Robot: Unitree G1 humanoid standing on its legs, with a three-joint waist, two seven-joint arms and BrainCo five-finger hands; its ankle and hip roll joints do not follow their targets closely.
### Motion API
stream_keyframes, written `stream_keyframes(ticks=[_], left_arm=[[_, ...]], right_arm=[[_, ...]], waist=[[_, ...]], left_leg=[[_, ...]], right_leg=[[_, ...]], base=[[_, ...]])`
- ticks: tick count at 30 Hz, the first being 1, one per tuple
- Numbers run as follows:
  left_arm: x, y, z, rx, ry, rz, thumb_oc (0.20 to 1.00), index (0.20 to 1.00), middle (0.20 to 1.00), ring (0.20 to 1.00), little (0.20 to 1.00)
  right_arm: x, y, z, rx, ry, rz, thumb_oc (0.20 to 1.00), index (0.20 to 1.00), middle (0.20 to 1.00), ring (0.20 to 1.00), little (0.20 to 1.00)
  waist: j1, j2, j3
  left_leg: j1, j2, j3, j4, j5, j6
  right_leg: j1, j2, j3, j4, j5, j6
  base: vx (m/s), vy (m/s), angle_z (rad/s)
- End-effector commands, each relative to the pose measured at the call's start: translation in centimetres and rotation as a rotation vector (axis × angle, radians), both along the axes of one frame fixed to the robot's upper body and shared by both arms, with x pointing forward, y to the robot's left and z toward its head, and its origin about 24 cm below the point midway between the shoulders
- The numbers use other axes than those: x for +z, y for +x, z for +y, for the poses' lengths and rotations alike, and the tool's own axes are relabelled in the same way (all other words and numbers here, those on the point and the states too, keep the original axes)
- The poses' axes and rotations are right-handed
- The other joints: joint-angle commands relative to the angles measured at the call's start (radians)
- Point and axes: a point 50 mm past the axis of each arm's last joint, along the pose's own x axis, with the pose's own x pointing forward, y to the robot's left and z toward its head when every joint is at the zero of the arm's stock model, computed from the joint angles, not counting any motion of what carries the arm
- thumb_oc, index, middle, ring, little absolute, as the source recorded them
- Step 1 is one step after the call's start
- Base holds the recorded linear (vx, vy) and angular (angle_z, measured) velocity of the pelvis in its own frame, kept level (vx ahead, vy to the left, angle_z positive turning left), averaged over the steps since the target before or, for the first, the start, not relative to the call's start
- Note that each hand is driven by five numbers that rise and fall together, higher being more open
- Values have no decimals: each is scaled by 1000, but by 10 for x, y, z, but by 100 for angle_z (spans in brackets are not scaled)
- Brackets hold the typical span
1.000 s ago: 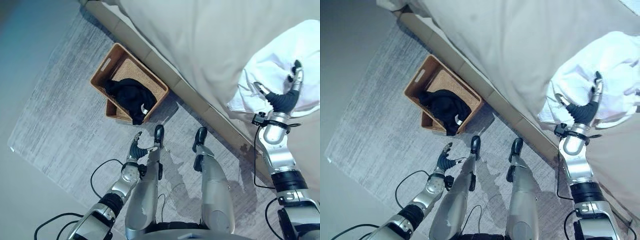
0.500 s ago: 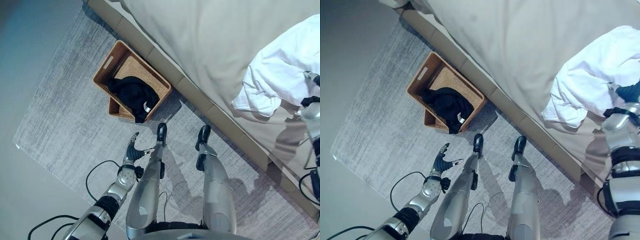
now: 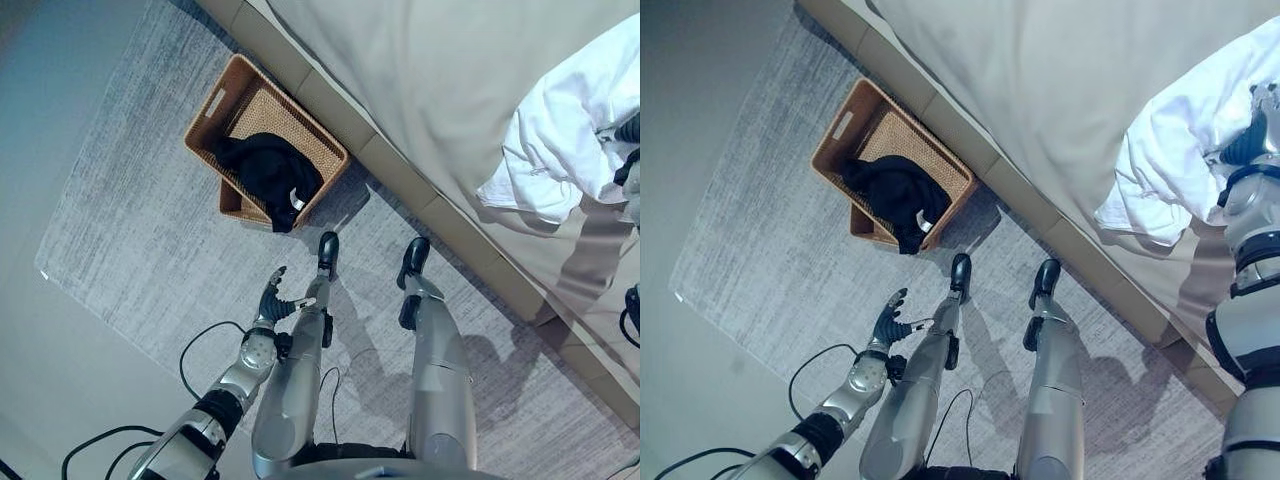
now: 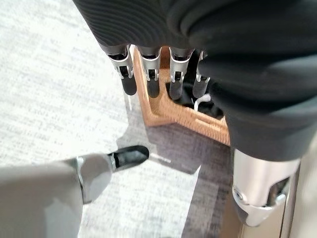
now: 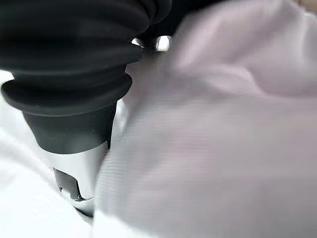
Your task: Pick up clothes into the bucket
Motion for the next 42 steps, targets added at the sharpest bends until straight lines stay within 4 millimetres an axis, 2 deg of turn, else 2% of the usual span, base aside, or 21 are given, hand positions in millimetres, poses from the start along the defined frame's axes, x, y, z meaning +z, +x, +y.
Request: stream_keyframes(ticks=[1, 2, 3, 4, 5, 8, 11, 12, 13, 14, 16, 17, 20, 21, 22, 23, 25, 29, 34, 39, 42], left_arm=[[4, 5, -8, -10, -41, -9, 1000, 1000, 1000, 1000, 1000], [4, 5, -8, -10, -41, -9, 1000, 1000, 1000, 1000, 1000], [4, 5, -7, -7, -35, -5, 1000, 1000, 1000, 1000, 1000], [4, 6, -5, 10, -32, -6, 1000, 1000, 1000, 1000, 1000], [3, 6, -2, 22, -29, -7, 1000, 1000, 1000, 1000, 1000], [2, 5, 0, 36, -25, -8, 1000, 1000, 1000, 1000, 1000], [1, 2, 1, 48, -13, -15, 1000, 1000, 1000, 1000, 1000], [1, 2, 0, 48, -12, -15, 1000, 1000, 1000, 1000, 1000], [2, 3, 2, 49, -2, -23, 1000, 1000, 1000, 1000, 1000], [1, 2, 2, 48, -1, -23, 1000, 1000, 1000, 1000, 1000], [2, 2, 5, 51, 23, -35, 1000, 1000, 1000, 1000, 1000], [2, 2, 5, 50, 24, -34, 1000, 1000, 1000, 1000, 1000], [1, 1, 11, 65, 42, -35, 1000, 1000, 1000, 1000, 1000], [0, 0, 14, 58, 59, -33, 1000, 1000, 1000, 1000, 1000], [0, -1, 14, 58, 59, -32, 1000, 1000, 1000, 1000, 1000], [-4, -3, 22, 61, 90, -9, 1000, 1000, 1000, 1000, 1000], [-6, -3, 25, 67, 101, 1, 1000, 1000, 1000, 1000, 1000], [-23, -18, 50, 108, 168, 95, 1000, 1000, 1000, 1000, 1000], [-36, -35, 67, 130, 213, 177, 1000, 1000, 1000, 1000, 1000], [-55, -65, 91, 171, 263, 303, 1000, 1000, 1000, 1000, 1000], [-57, -71, 92, 153, 266, 316, 1000, 1000, 1000, 1000, 1000]], right_arm=[[-12, -15, -22, -105, -48, 137, 1000, 1000, 1000, 1000, 1000], [-12, -15, -22, -105, -48, 137, 1000, 1000, 1000, 1000, 1000], [-15, -11, -17, -81, -101, 183, 768, 768, 768, 768, 768], [-14, -2, -5, -40, -208, 229, 416, 416, 416, 416, 416], [-15, 2, 3, -11, -274, 253, 200, 200, 200, 200, 200], [-18, 10, 18, 61, -343, 251, 200, 200, 200, 200, 200], [-1, 6, 20, 100, -207, 13, 200, 200, 200, 200, 200], [-1, 6, 19, 100, -207, 13, 200, 200, 200, 200, 200], [19, 2, 23, 134, -149, -175, 200, 200, 200, 200, 200], [19, 2, 22, 133, -148, -174, 200, 200, 200, 200, 200], [49, -10, 28, 205, -46, -453, 200, 200, 200, 200, 200], [48, -10, 28, 203, -45, -452, 200, 200, 200, 200, 200], [88, -29, 36, 275, -95, -658, 200, 200, 200, 200, 200], [104, -42, 25, 239, -77, -760, 200, 200, 200, 200, 200], [105, -42, 25, 240, -77, -760, 200, 200, 200, 200, 200], [130, -54, 22, 229, -111, -821, 200, 200, 200, 200, 200], [140, -59, 22, 231, -122, -845, 200, 200, 200, 200, 200], [182, -82, 23, 213, -190, -927, 200, 200, 200, 200, 200], [205, -88, 29, 212, -234, -931, 200, 200, 200, 200, 200], [224, -96, 38, 230, -275, -937, 200, 200, 200, 200, 200], [231, -98, 45, 263, -288, -947, 200, 200, 200, 200, 200]], waist=[[-7, 24, -9], [-7, 24, -9], [-9, 22, -9], [-14, 16, -9], [-19, 11, -9], [-27, 4, -9], [-36, -1, -9], [-35, -1, -9], [-42, -5, -9], [-41, -5, -9], [-54, -16, -9], [-52, -16, -9], [-66, -34, -9], [-66, -44, -9], [-67, -43, -9], [-67, -63, -9], [-69, -70, -9], [-67, -130, -9], [-68, -161, -56], [-66, -208, -170], [-68, -213, -224]], left_leg=[[-41, -6, -7, 40, -17, -7], [-41, -7, -7, 40, -17, -7], [-44, -4, -4, 40, -17, -7], [-49, -3, 1, 42, -18, -8], [-49, -1, 3, 43, -19, -8], [-47, 2, 9, 46, -22, -8], [-32, 5, 11, 55, -29, -8], [-32, 5, 11, 55, -29, -8], [-14, 8, 13, 56, -34, -8], [-13, 8, 13, 56, -34, -8], [24, 11, 14, 59, -45, -7], [26, 11, 14, 59, -45, -7], [71, 12, 16, 62, -58, -9], [101, 13, 16, 67, -64, -11], [102, 14, 15, 67, -65, -11], [141, 17, 17, 70, -72, -12], [159, 20, 18, 73, -74, -11], [284, 29, 25, 97, -115, -9], [338, 36, 34, 110, -136, -7], [413, 47, 53, 116, -172, -7], [453, 50, 59, 119, -190, -7]], right_leg=[[34, -13, 25, -42, 22, 59], [33, -13, 25, -42, 22, 59], [28, -11, 29, -41, 22, 59], [20, -7, 35, -40, 21, 58], [16, -4, 39, -39, 21, 58], [14, 0, 45, -39, 23, 60], [29, 4, 51, -42, 23, 63], [30, 4, 51, -42, 23, 63], [46, 6, 53, -43, 21, 65], [47, 6, 53, -43, 21, 65], [82, 7, 57, -43, 15, 67], [83, 7, 57, -43, 14, 67], [132, 8, 55, -50, 12, 67], [172, 8, 52, -56, 13, 68], [174, 9, 51, -58, 13, 68], [225, 14, 48, -71, 15, 69], [248, 20, 46, -85, 26, 68], [407, 40, 45, -124, 25, 69], [483, 58, 49, -167, 41, 70], [582, 85, 55, -226, 41, 73], [628, 90, 55, -242, 34, 73]], base=[[0, 0, 0], [0, 0, 0], [0, 0, 0], [14, -38, -4], [14, -32, -5], [12, -16, -7], [2, -19, -7], [-1, -19, -5], [1, -8, -3], [-2, -12, -3], [0, 0, 0], [0, 0, 0], [-10, 3, -5], [0, 0, 0], [0, 0, 0], [0, 0, 0], [-1, 2, -2], [51, -5, -9], [59, 15, -11], [105, 25, -15], [123, 37, -13]])
